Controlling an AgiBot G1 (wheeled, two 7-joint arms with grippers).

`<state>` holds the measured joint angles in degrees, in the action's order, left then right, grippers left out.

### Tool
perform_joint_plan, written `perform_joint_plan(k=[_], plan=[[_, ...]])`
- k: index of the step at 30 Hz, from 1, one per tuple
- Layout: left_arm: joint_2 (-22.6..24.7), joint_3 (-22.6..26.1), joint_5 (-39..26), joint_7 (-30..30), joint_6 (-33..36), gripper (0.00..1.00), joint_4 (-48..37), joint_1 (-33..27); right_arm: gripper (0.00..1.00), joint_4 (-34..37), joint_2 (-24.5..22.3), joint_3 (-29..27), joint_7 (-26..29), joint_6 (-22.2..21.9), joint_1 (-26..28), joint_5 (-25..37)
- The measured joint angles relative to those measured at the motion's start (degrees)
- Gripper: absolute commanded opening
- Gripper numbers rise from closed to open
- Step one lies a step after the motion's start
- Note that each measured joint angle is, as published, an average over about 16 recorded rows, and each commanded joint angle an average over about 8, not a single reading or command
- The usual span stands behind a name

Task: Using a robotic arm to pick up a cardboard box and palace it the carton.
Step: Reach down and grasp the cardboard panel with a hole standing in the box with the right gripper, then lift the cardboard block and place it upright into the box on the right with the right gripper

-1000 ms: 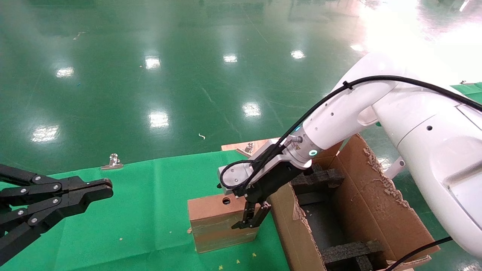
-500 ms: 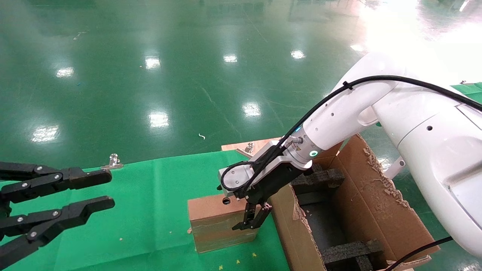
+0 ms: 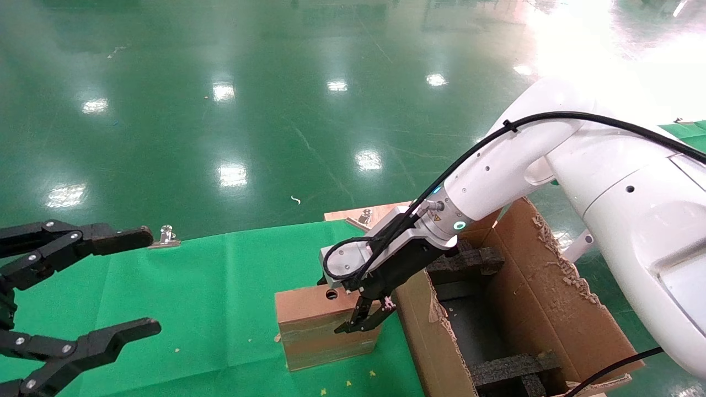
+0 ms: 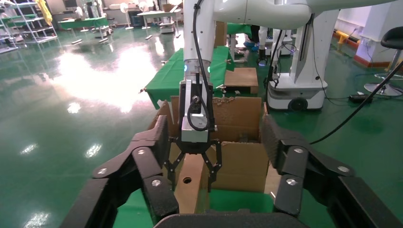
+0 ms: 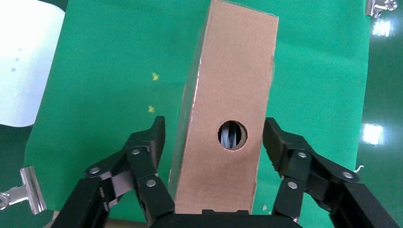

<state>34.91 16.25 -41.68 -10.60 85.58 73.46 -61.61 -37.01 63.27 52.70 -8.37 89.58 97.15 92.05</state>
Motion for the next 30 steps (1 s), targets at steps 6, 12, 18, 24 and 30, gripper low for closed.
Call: perform_joint_plan(k=[6,12,18,24,30], plan=[[0.00,0.00,0.00,0.00,0.00,1.00,0.00,0.00,0.00,-0.04,-0.03,-0.04,0.05,0.00,-0.04,-0.03],[0.00,0.00,0.00,0.00,0.00,1.00,0.00,0.00,0.00,-0.06,-0.05,-0.06,0.09,-0.02,-0.06,-0.05],[0.00,0.01,0.00,0.00,0.00,1.00,-0.01,0.00,0.00,0.39,-0.13,-0.14,0.93,-0.19,0.01,-0.25],[0.00,0.02,0.00,0.02,0.01,1.00,-0.03,-0.01,0.00,3.04,-0.66,-1.36,5.10,-0.97,1.04,-1.95],[0.00,0.05,0.02,0.03,0.01,1.00,-0.04,-0.03,0.00,8.23,-2.04,-3.96,13.10,-2.89,3.90,-5.04]])
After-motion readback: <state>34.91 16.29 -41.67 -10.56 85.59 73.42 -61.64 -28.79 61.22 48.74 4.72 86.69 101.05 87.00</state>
